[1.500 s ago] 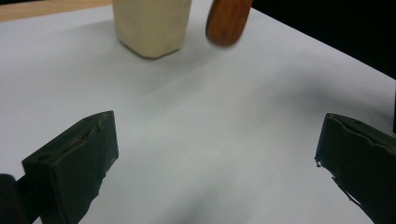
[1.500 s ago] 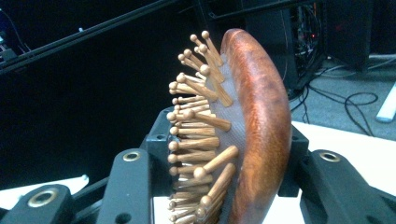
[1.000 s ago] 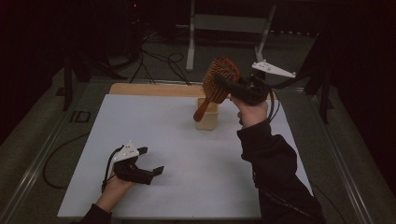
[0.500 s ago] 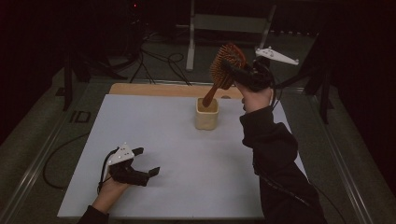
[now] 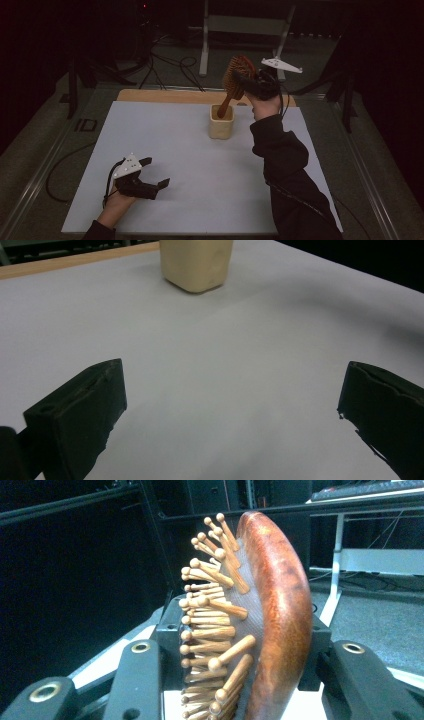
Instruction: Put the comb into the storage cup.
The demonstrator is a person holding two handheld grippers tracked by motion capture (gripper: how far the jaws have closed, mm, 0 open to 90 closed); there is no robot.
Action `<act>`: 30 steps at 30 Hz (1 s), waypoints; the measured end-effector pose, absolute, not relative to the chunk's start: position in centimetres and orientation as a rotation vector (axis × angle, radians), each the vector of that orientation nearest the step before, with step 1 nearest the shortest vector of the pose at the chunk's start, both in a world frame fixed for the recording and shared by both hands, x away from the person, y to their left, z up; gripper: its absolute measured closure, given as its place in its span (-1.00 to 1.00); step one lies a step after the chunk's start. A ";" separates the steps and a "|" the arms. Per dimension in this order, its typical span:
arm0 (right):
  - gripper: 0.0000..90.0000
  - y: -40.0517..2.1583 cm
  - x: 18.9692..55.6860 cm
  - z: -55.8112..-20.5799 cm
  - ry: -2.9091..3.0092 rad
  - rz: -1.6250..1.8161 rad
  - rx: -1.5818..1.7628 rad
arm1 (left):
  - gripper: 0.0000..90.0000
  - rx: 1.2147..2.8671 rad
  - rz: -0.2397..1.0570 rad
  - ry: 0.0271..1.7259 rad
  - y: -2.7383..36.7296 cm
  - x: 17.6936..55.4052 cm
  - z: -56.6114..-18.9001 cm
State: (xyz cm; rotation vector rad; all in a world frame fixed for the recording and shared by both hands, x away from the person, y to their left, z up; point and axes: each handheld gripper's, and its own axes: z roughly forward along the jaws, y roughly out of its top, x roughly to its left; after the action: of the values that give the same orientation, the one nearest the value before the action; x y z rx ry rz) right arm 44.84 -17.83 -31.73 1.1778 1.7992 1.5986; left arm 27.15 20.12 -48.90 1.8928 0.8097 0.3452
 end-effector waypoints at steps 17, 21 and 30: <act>0.17 -16.7 46.3 -35.6 1.857 1.556 1.233 | -1.00 1.893 0.372 0.801 20.1 27.0 -48.9; 0.17 -16.7 46.5 -36.3 1.856 1.552 1.249 | -1.00 1.896 0.372 0.797 20.1 26.9 -49.0; 0.17 -16.7 46.9 -37.5 1.867 1.547 1.280 | -1.00 1.905 0.368 0.794 20.1 27.0 -49.1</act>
State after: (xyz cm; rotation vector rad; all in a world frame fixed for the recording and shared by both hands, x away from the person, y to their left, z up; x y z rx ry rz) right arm 46.89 -16.70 -37.49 1.2804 1.8674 1.5474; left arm 26.99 20.09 -49.10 1.9047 0.7939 0.3679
